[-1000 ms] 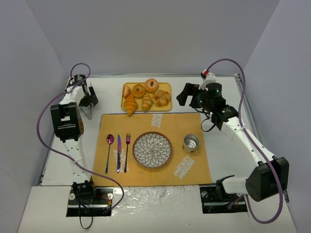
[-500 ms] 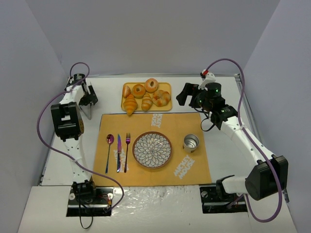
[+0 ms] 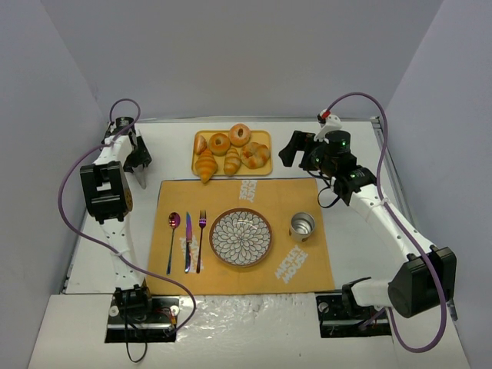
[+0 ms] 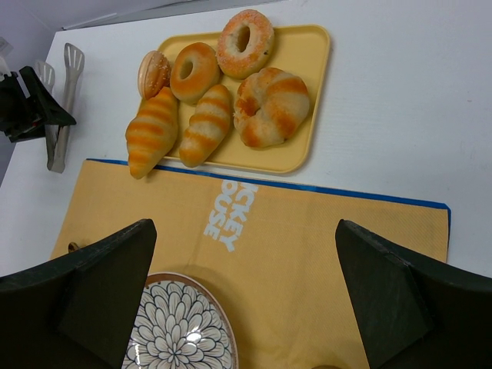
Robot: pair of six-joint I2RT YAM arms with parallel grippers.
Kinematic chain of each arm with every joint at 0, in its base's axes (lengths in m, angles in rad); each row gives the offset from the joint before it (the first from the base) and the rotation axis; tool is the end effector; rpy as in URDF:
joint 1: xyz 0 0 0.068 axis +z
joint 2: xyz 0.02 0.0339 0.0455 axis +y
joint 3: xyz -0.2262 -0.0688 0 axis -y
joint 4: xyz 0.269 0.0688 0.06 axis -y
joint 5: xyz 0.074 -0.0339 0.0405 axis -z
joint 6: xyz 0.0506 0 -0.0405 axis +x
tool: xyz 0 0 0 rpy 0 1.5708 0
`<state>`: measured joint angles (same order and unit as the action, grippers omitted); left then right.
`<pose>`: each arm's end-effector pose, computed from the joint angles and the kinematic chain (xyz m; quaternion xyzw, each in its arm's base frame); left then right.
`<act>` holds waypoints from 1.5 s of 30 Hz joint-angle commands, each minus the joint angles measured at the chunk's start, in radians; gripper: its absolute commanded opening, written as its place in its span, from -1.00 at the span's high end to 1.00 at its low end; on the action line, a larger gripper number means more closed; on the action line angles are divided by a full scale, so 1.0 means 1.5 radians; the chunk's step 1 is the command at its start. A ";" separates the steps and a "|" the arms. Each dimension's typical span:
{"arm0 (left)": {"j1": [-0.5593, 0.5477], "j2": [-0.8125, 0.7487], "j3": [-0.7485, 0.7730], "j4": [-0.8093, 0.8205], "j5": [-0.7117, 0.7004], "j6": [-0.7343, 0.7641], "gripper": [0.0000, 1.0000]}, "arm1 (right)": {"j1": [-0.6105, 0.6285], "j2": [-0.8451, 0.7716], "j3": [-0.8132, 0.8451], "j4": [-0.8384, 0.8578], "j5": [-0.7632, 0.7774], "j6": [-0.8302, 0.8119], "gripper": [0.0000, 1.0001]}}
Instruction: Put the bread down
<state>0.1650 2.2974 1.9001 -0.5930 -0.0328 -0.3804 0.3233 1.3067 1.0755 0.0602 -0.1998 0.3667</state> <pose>0.5027 0.0854 0.1296 -0.2626 0.9214 -0.0151 0.2862 0.3366 0.1234 0.3076 -0.0477 0.7623 0.2886 0.5774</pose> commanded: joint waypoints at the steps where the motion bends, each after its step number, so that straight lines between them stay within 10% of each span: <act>1: 0.007 -0.010 -0.015 -0.007 0.010 -0.009 -0.05 | 0.006 -0.032 0.008 0.052 -0.007 0.007 -1.00; 14: -0.018 -0.135 -0.054 -0.009 -0.021 -0.012 0.18 | 0.011 -0.059 -0.005 0.048 -0.007 0.021 -1.00; 45: -0.103 -0.341 -0.078 -0.092 -0.090 -0.012 0.01 | 0.034 -0.081 -0.001 0.023 0.012 0.028 -1.00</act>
<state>0.0334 1.9178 1.7687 -0.7233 -0.1395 -0.4019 0.3637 1.2265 1.0618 0.0406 -0.1986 0.3989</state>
